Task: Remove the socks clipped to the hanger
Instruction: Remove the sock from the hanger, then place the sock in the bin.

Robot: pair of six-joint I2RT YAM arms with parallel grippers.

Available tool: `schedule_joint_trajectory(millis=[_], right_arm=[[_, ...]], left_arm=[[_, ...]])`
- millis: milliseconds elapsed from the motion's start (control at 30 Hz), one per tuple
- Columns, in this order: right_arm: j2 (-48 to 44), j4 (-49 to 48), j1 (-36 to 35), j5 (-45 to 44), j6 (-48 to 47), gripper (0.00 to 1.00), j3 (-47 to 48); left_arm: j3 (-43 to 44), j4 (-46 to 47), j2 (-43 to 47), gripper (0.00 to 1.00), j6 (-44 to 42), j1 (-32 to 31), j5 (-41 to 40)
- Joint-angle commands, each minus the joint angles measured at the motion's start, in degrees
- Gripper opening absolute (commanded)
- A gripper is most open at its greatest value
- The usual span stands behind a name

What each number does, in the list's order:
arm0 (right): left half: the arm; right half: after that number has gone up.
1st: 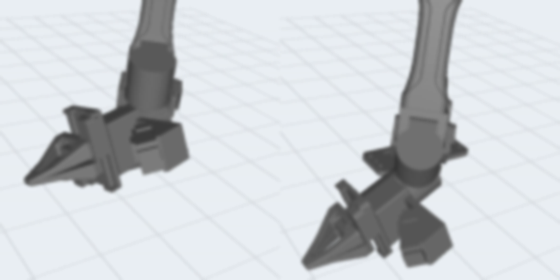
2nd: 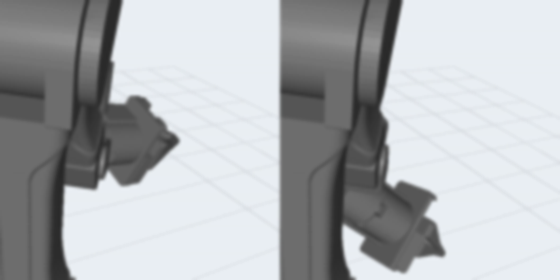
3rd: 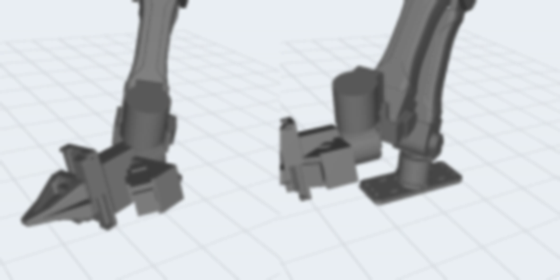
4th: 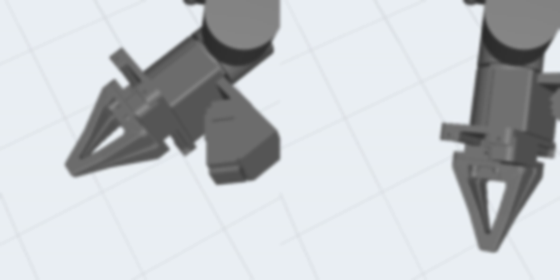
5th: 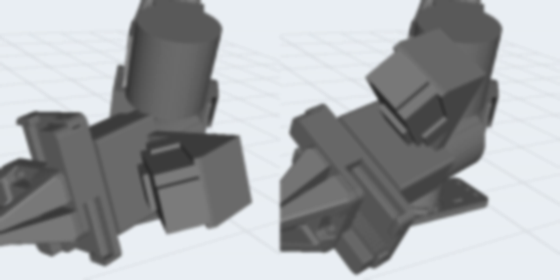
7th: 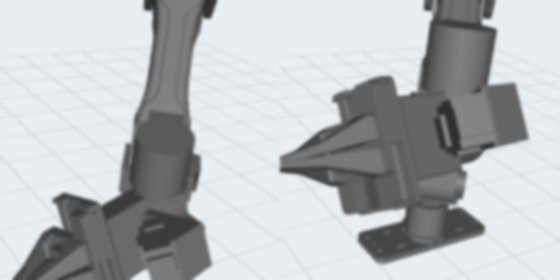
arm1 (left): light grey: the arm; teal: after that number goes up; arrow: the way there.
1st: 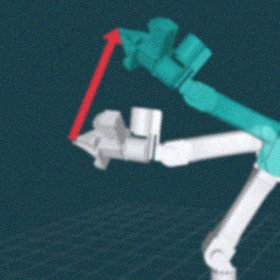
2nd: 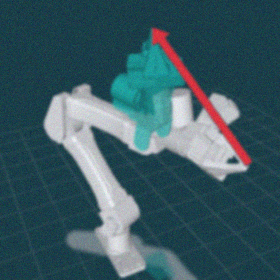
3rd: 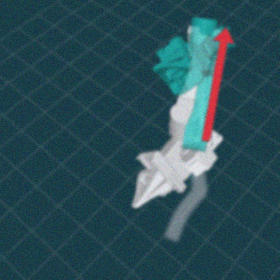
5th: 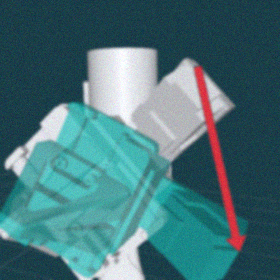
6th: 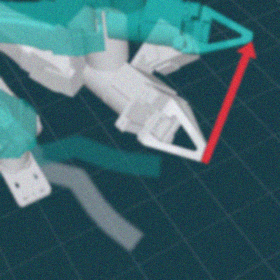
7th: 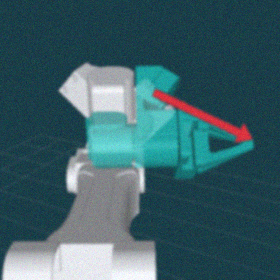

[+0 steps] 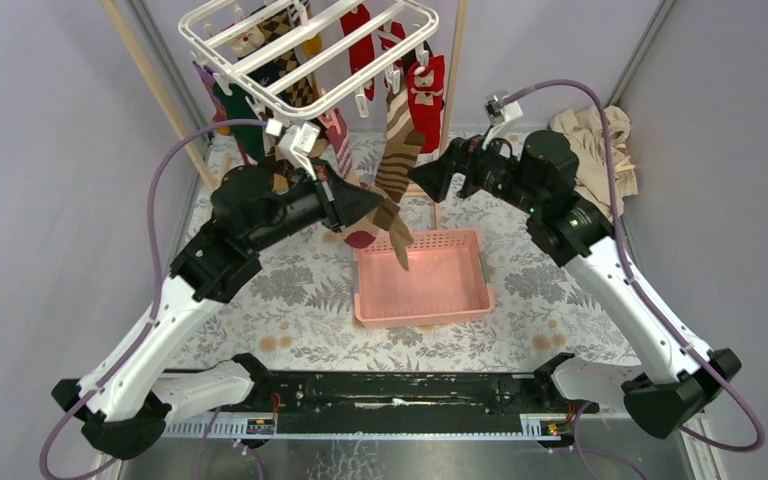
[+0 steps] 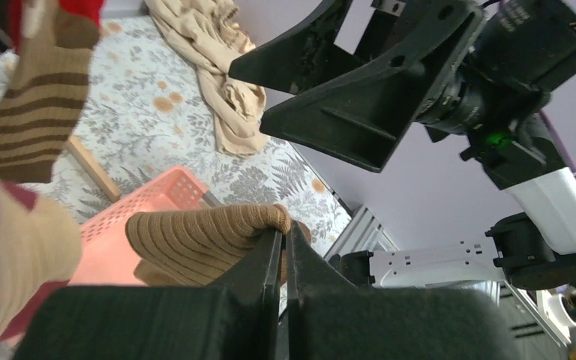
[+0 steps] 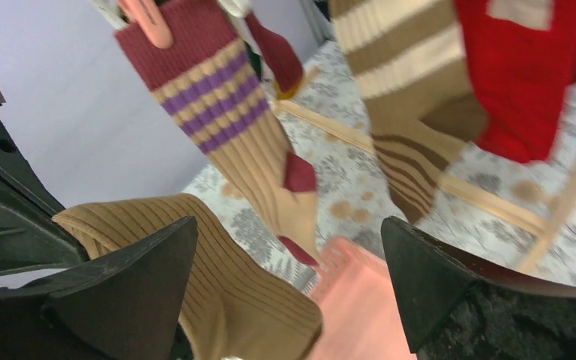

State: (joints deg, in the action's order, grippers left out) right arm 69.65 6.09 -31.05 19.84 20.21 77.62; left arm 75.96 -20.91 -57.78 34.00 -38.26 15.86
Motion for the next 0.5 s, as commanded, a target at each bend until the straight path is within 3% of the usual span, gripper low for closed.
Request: schedule_joint_trajectory(millis=[0,233,467], right_arm=[[-5.37,8.73,1.04,-10.36,-3.81,1.0,-1.17],[-9.91,14.15,1.79,-13.06,-4.95,1.0,-4.21],[-12.5,14.94,1.95,-12.43,-5.25,1.0,-8.82]], left_arm=[[-0.9,8.83,-3.66,0.0,1.25,-3.38,0.94],[-0.67,11.2,-10.75,0.0,-1.06,-10.32,-6.87],[-6.11,15.47,-16.91,0.0,-1.23,-13.78,-11.07]])
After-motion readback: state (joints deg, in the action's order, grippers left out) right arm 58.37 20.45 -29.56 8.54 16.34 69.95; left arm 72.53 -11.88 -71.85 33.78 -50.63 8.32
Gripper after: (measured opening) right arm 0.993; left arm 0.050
